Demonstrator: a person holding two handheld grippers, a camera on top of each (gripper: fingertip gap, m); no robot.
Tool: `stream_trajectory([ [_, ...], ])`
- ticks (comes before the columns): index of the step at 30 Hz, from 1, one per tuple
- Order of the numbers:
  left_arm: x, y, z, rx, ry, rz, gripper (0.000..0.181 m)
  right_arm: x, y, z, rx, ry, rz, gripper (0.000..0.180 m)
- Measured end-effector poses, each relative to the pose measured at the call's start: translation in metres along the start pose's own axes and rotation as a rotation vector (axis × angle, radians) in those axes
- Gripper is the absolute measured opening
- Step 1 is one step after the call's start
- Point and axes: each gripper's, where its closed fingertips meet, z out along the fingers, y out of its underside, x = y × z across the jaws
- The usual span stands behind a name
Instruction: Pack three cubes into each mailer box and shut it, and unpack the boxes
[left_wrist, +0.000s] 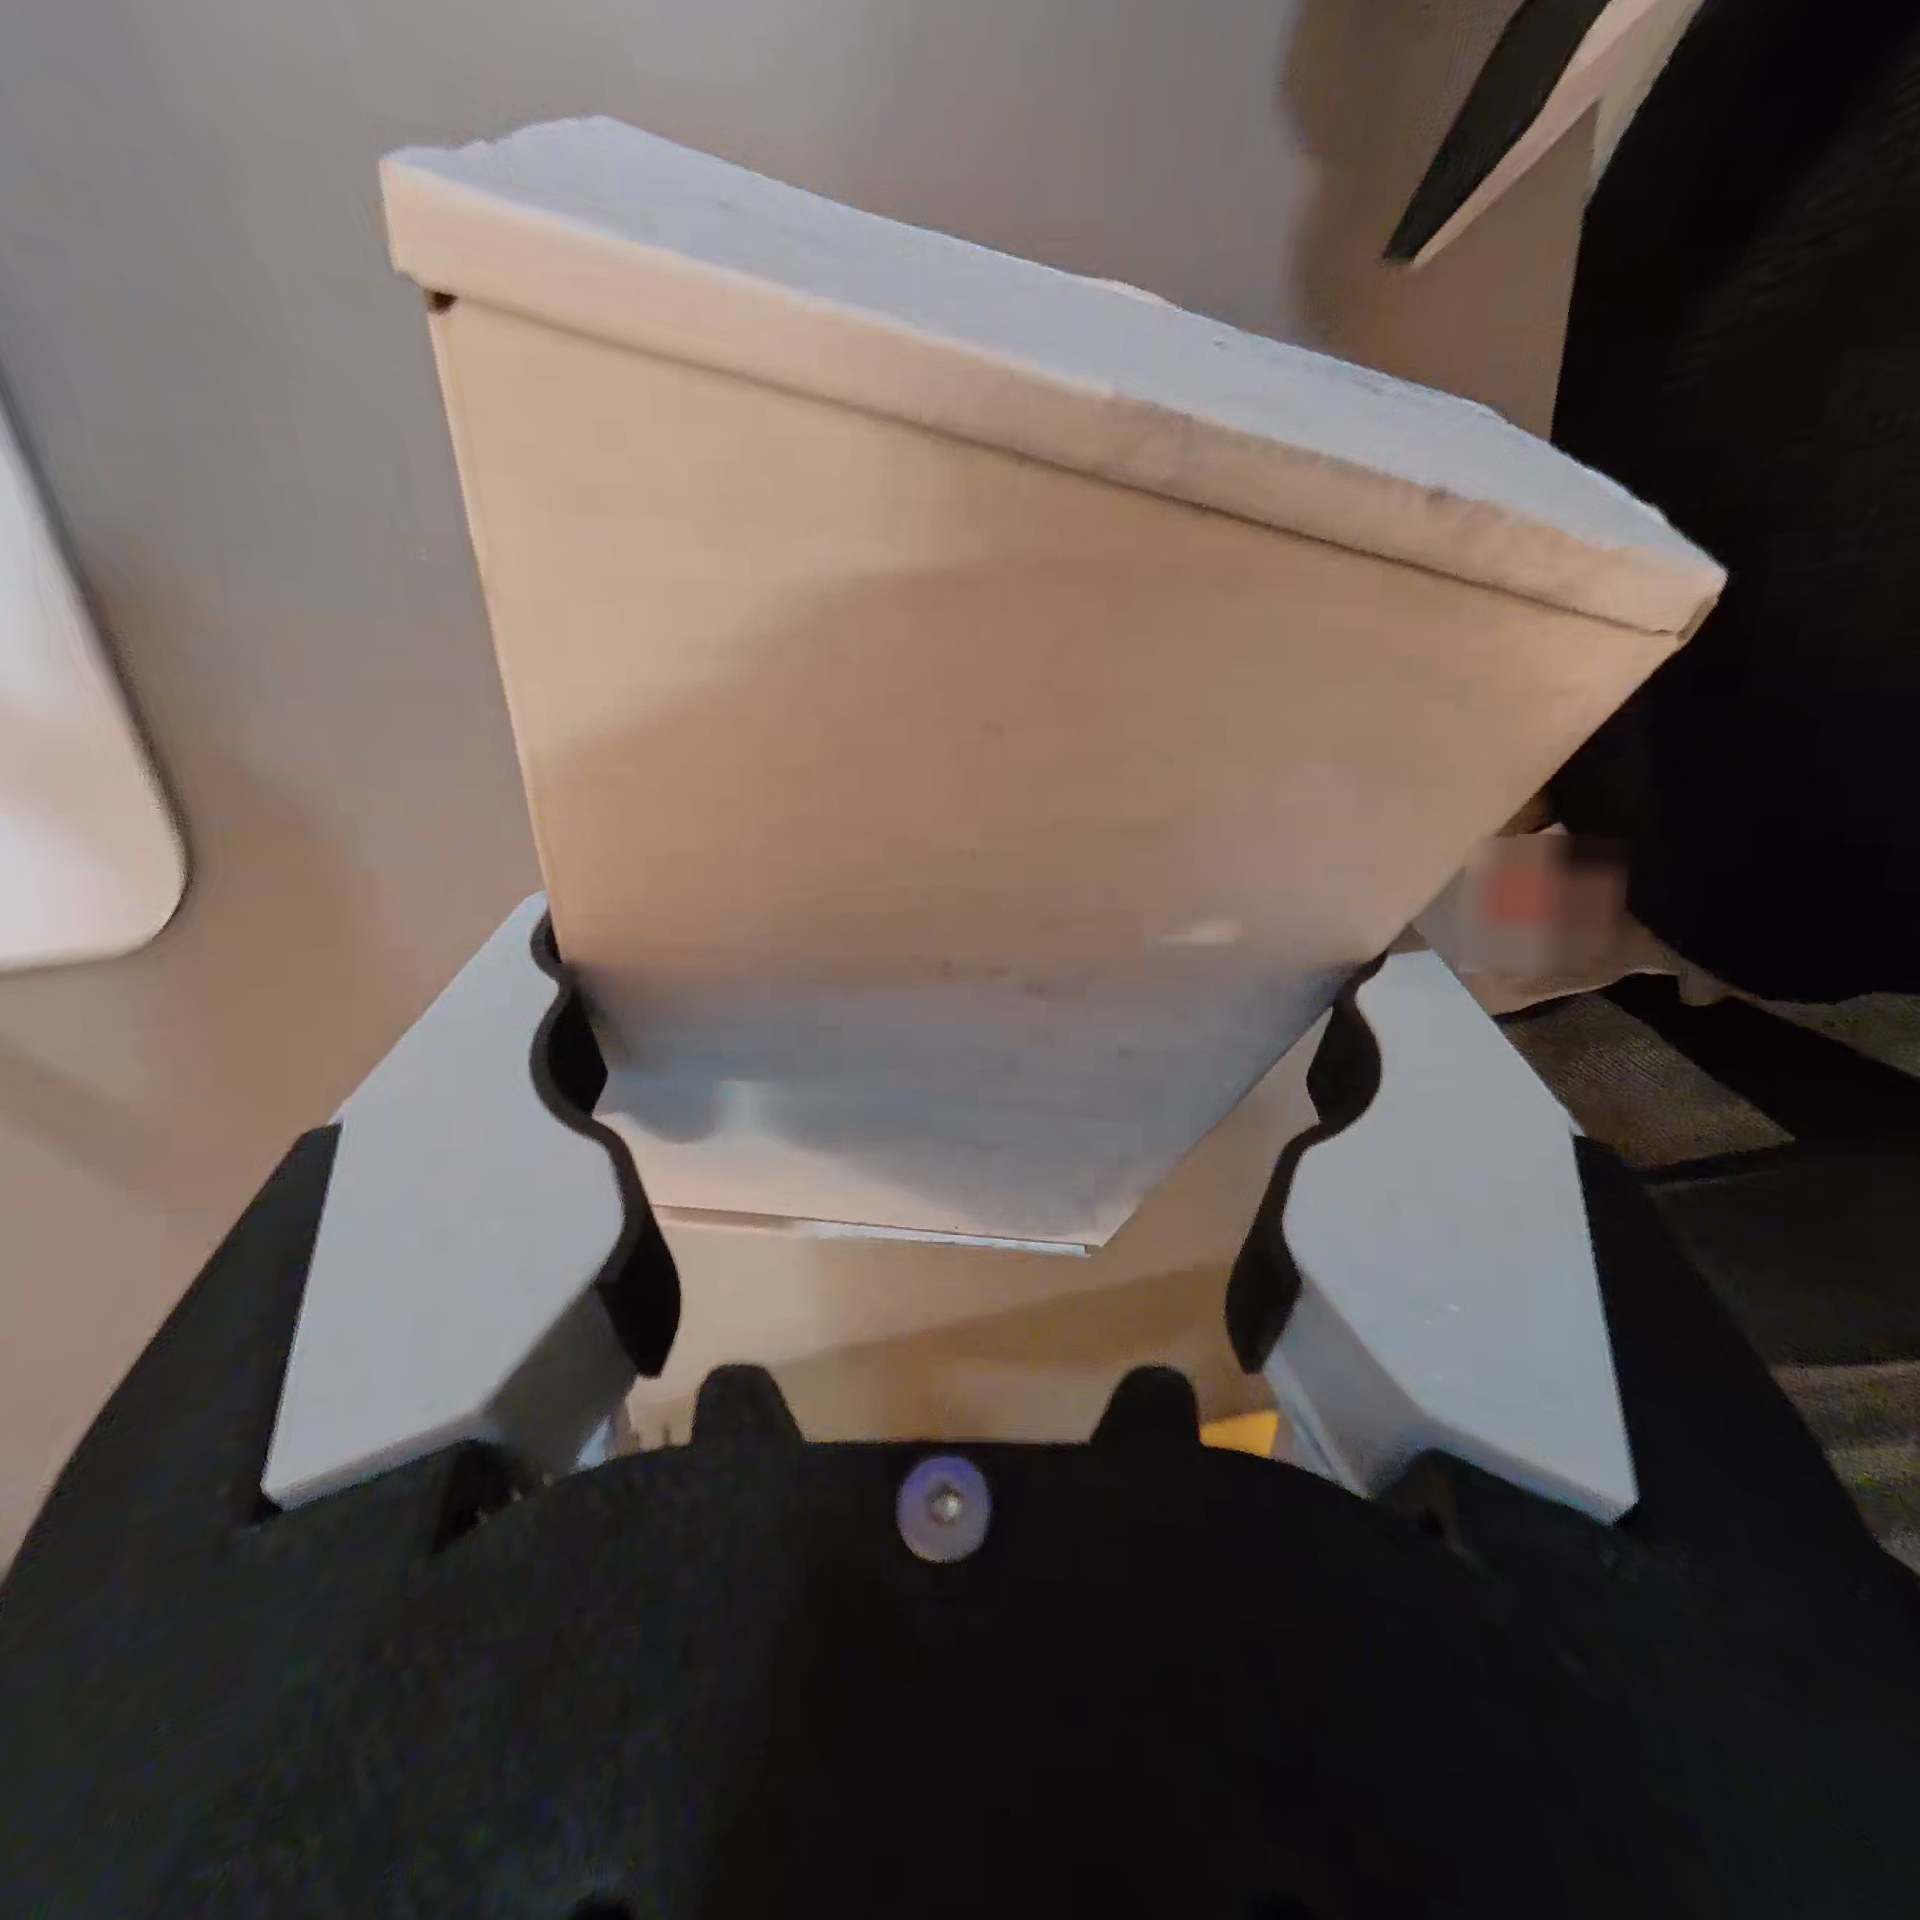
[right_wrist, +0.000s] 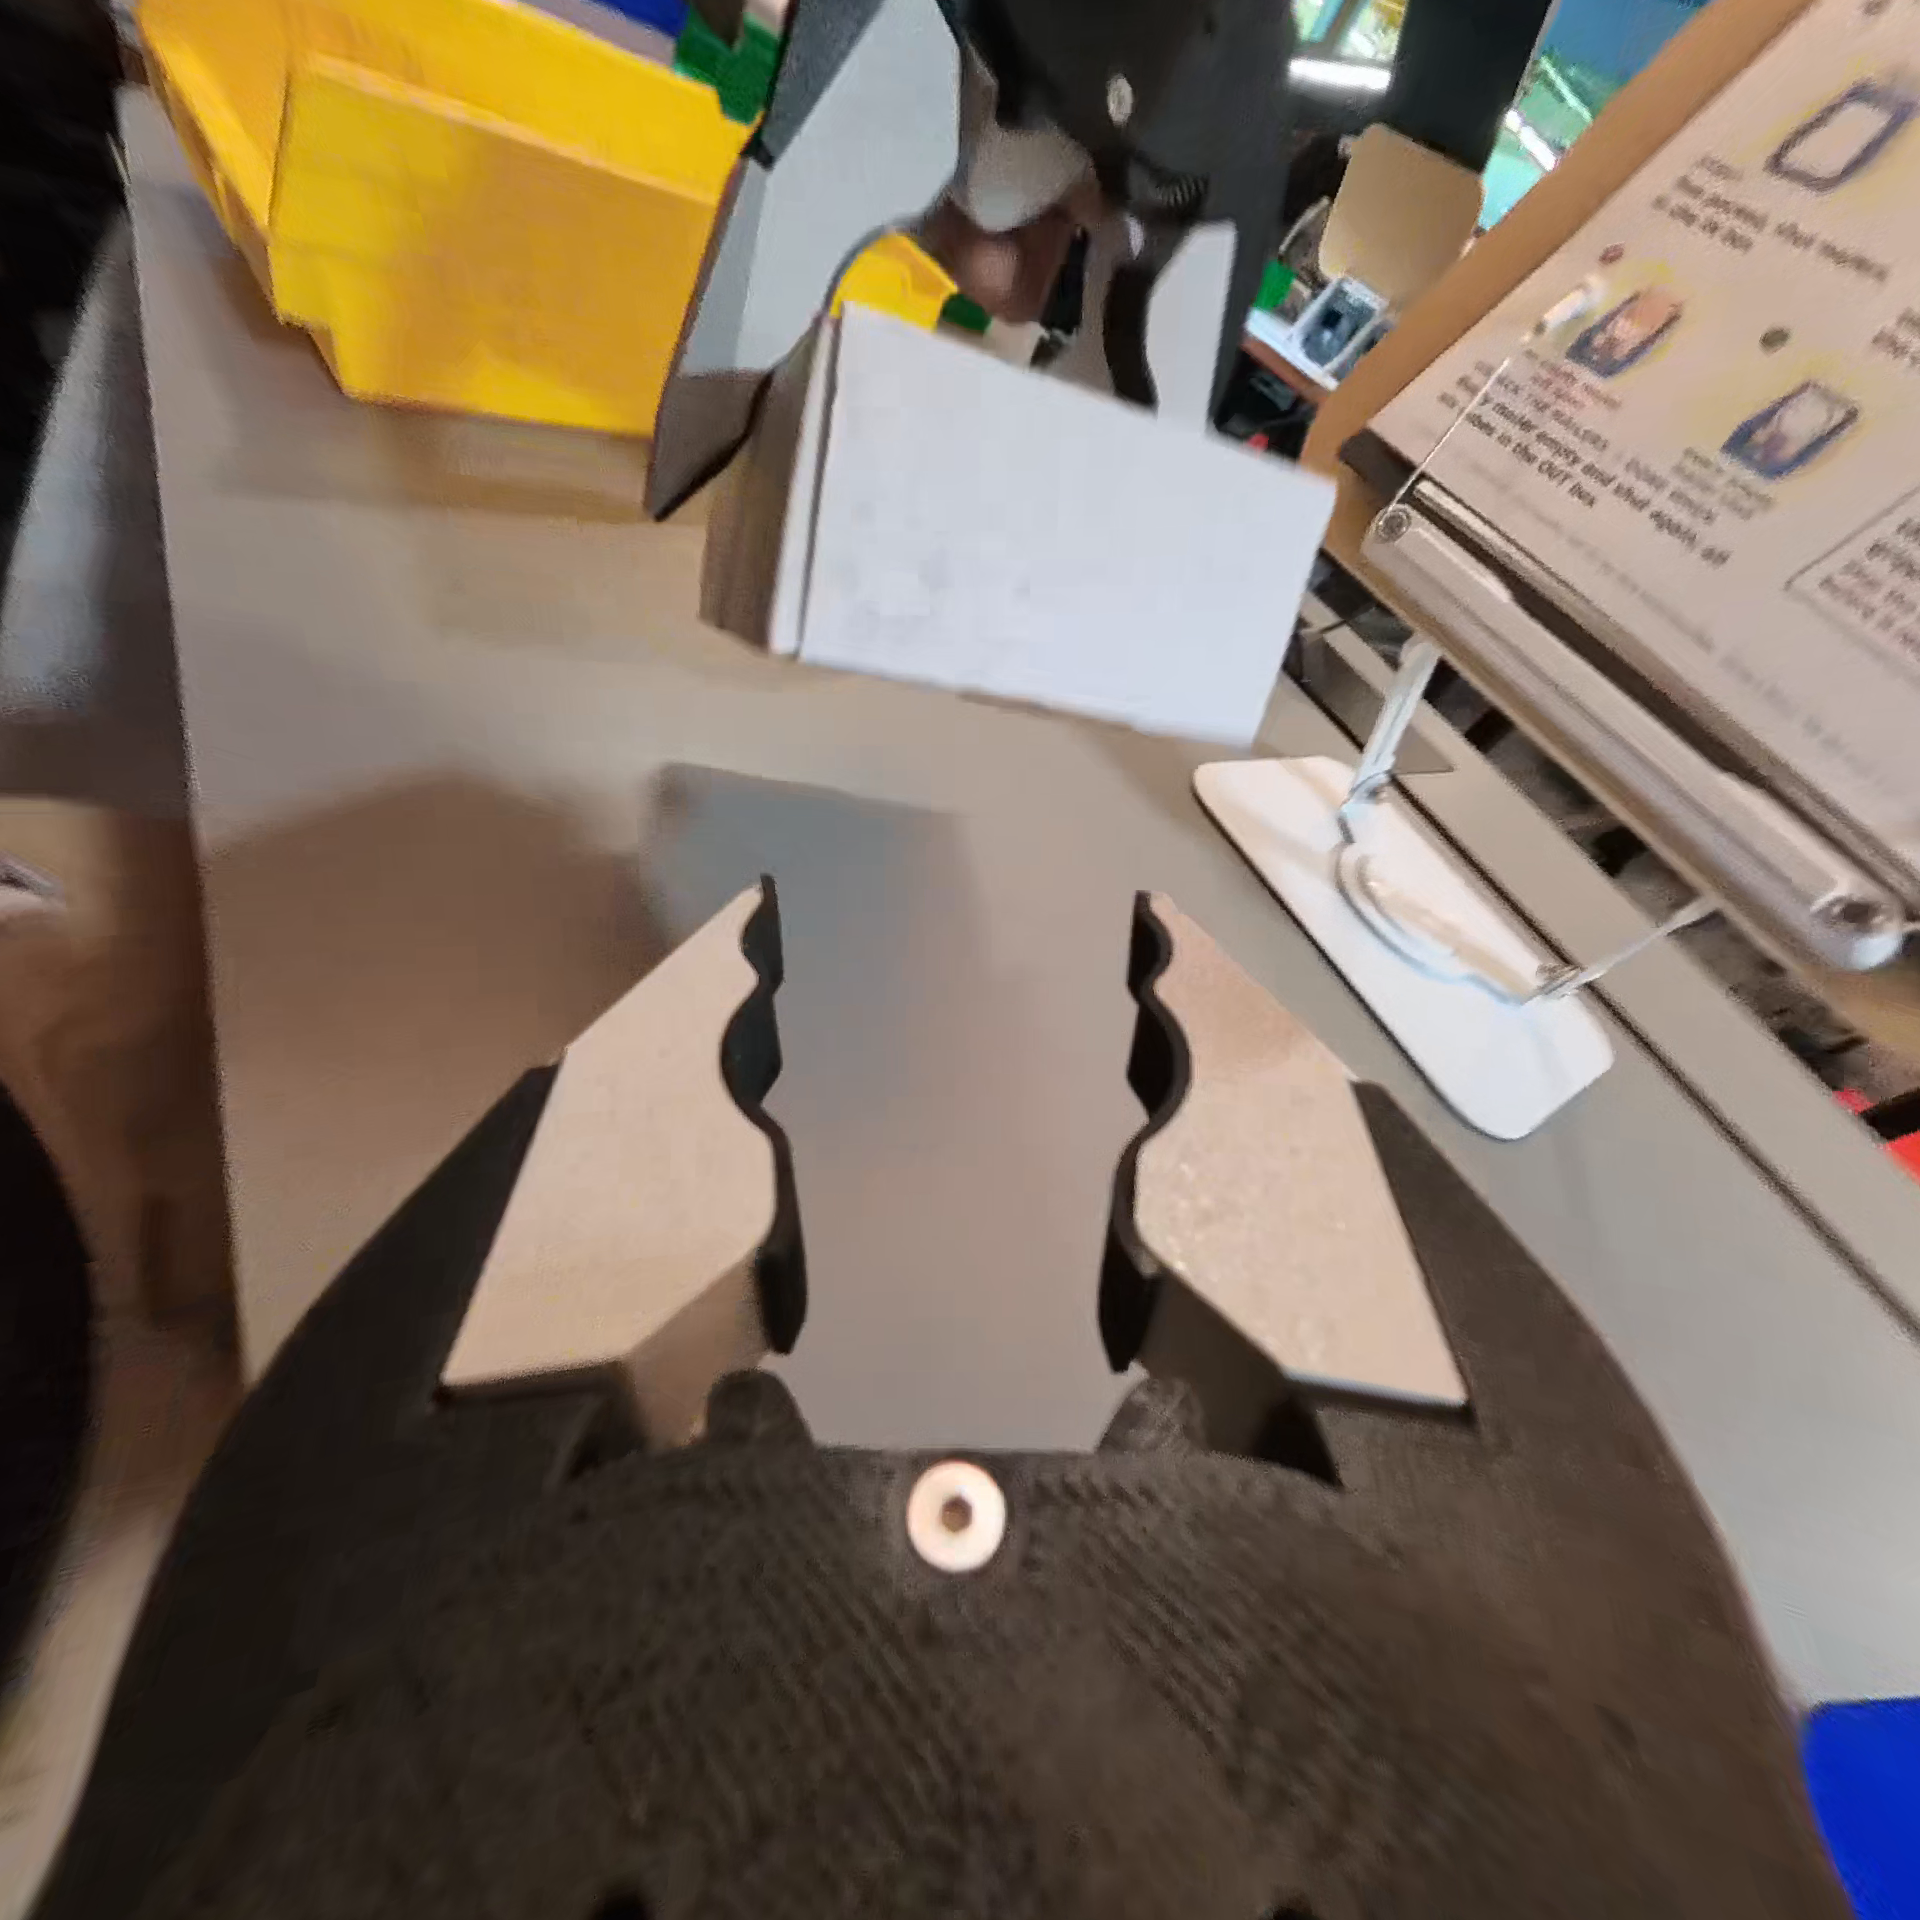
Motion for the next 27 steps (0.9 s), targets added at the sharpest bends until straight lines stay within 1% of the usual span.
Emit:
stream_trajectory([
  [3,0.015,-0.019,0.032,-0.007,0.075,0.060,0.140,0.004,0.005,0.003,-0.013,0.043,-0.171,0.080],
  [5,0.023,-0.028,0.046,-0.008,0.109,0.088,0.140,0.005,0.007,0.000,-0.026,0.080,-0.289,0.083],
  [8,0.030,-0.039,0.058,-0.002,0.142,0.112,0.139,-0.004,0.011,-0.001,-0.039,0.069,-0.426,0.087],
  [10,0.032,-0.043,0.063,-0.020,0.155,0.116,0.139,-0.010,0.017,0.001,-0.087,0.064,-0.529,0.087],
  [12,0.031,-0.045,0.066,-0.044,0.166,0.114,0.139,-0.016,0.021,0.003,-0.123,0.046,-0.633,0.079],
  [15,0.035,-0.057,0.068,-0.020,0.205,0.099,0.139,-0.025,0.025,0.008,-0.143,0.020,-0.694,0.070],
  [17,0.035,-0.058,0.071,-0.034,0.209,0.089,0.139,-0.024,0.032,0.007,-0.178,0.012,-0.697,0.069],
  [19,0.033,-0.065,0.069,0.008,0.199,0.061,0.138,-0.020,0.035,0.004,-0.181,-0.001,-0.627,0.068],
  [21,0.023,-0.075,0.057,0.115,0.127,0.045,0.130,-0.011,0.037,-0.001,-0.174,-0.012,-0.509,0.067],
  [24,0.008,-0.073,0.029,0.264,0.001,-0.035,0.129,0.006,0.040,-0.012,-0.130,-0.012,-0.333,0.066],
  [27,0.011,-0.073,0.005,0.506,-0.069,-0.114,0.129,0.017,0.045,-0.021,-0.098,-0.040,-0.181,0.066],
])
